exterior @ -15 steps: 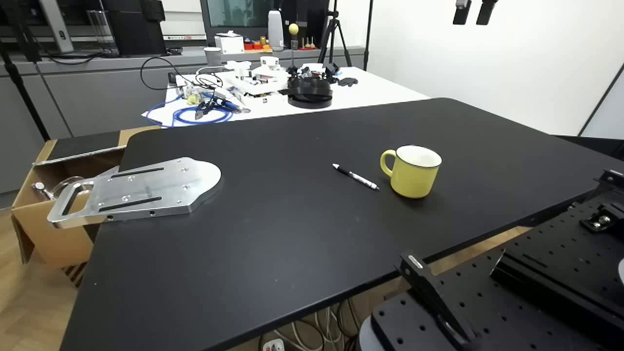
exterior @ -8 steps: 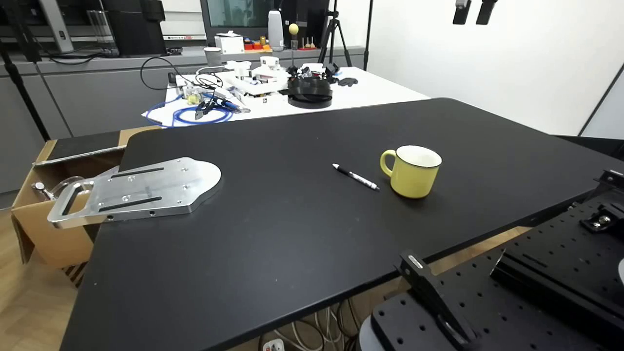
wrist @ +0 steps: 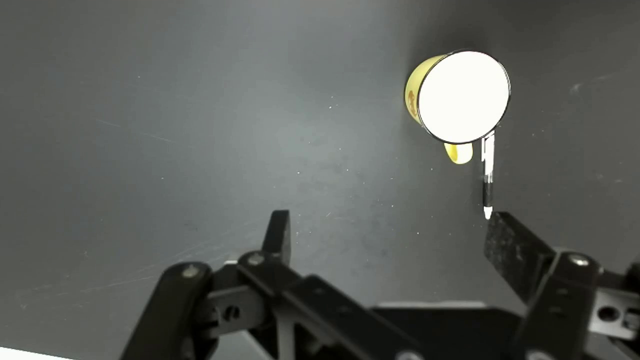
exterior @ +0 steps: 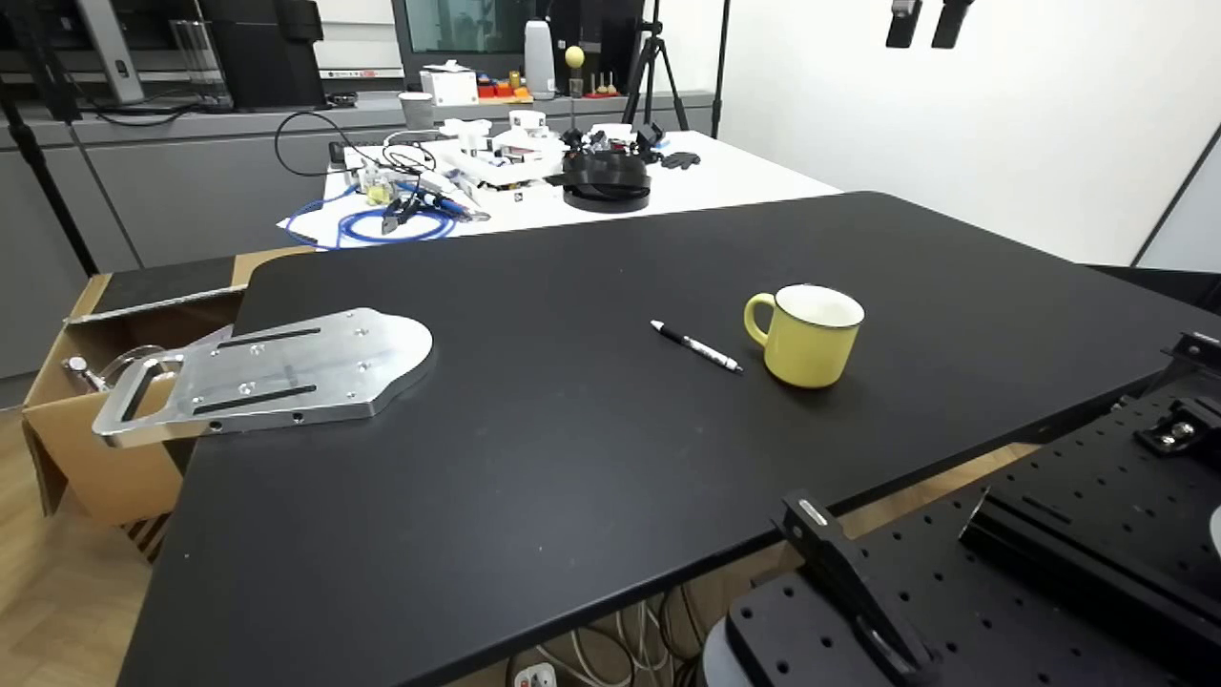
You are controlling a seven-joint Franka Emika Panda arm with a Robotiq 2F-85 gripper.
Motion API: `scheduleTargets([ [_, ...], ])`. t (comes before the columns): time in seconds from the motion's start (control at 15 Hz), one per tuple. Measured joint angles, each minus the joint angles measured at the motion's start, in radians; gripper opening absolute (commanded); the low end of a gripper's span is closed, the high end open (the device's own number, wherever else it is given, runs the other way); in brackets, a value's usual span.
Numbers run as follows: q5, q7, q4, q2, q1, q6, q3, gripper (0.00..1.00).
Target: Put the pen inside the yellow mug
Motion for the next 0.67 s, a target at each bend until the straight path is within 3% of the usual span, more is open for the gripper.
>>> scheduleTargets([
  [0.67, 0.004, 0.0, 0.002, 0.007, 0.0, 0.041, 0.014, 1.0],
])
